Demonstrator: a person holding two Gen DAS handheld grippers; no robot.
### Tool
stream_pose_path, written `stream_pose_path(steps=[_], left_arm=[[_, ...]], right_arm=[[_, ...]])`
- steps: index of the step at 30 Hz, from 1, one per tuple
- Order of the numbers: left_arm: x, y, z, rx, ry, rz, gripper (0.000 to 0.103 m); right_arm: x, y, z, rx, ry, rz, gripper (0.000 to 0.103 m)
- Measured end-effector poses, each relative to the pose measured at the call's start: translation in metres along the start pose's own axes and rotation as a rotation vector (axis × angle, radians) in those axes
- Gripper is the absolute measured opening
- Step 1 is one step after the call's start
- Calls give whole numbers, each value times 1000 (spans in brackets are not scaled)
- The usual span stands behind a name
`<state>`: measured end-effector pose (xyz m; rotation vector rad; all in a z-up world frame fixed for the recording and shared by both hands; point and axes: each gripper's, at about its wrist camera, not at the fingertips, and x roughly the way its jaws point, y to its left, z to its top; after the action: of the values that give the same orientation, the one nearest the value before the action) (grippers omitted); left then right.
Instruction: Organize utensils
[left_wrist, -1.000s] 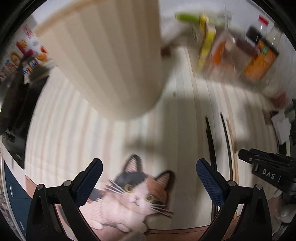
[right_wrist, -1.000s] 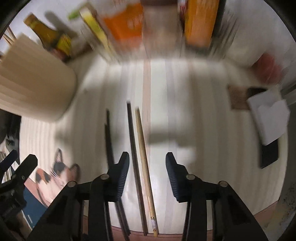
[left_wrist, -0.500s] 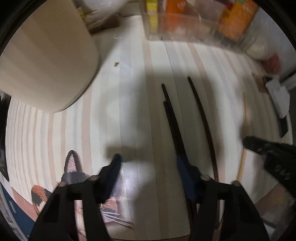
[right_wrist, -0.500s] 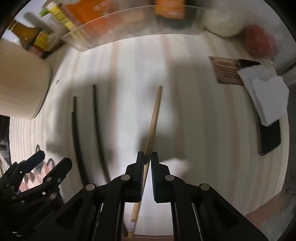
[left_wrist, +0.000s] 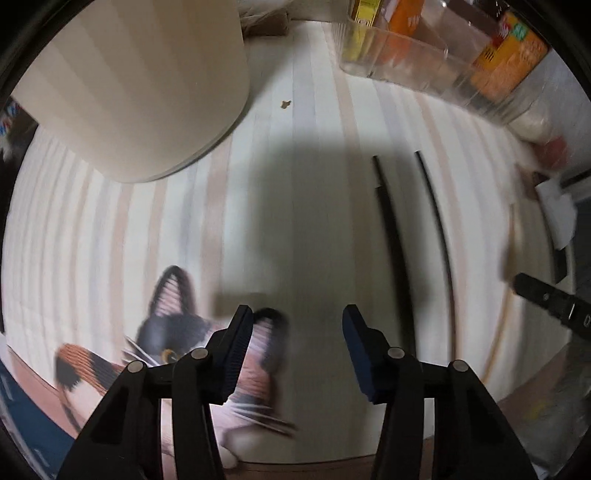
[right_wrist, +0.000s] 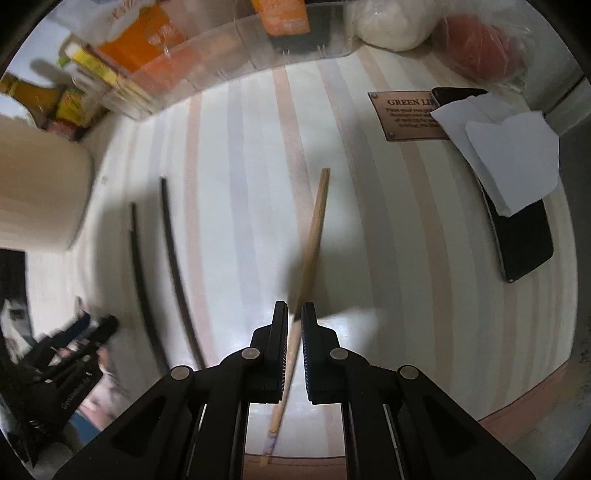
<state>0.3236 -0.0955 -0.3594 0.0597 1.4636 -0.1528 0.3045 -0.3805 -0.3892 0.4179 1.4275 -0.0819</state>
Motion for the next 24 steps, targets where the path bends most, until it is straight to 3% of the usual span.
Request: stream_pose_path(steps=[3, 10, 13, 18, 20, 23, 24], left_arm=[[-5, 1, -1, -17, -31, 8, 48], [-21, 36, -9, -88, -55, 131, 52], [-22, 51, -14, -113, -51, 166, 53], [-23, 66, -22, -140, -44, 177, 54], [-23, 62, -19, -141, -44, 173, 55], [-26, 75, -26, -147, -48, 170, 55], [-23, 73, -23, -147, -46, 170, 55]], right_arm=[[-7, 21, -6, -45, 7, 119, 9], [21, 77, -31, -186, 102, 185, 9], [29, 86, -49, -227, 131, 164, 9], [31, 95, -54, -329, 96, 22, 0], [29, 92, -52, -308, 90, 0, 0], [18, 83, -49, -252, 85, 103, 0], [13, 81, -47, -248, 86, 121, 4]])
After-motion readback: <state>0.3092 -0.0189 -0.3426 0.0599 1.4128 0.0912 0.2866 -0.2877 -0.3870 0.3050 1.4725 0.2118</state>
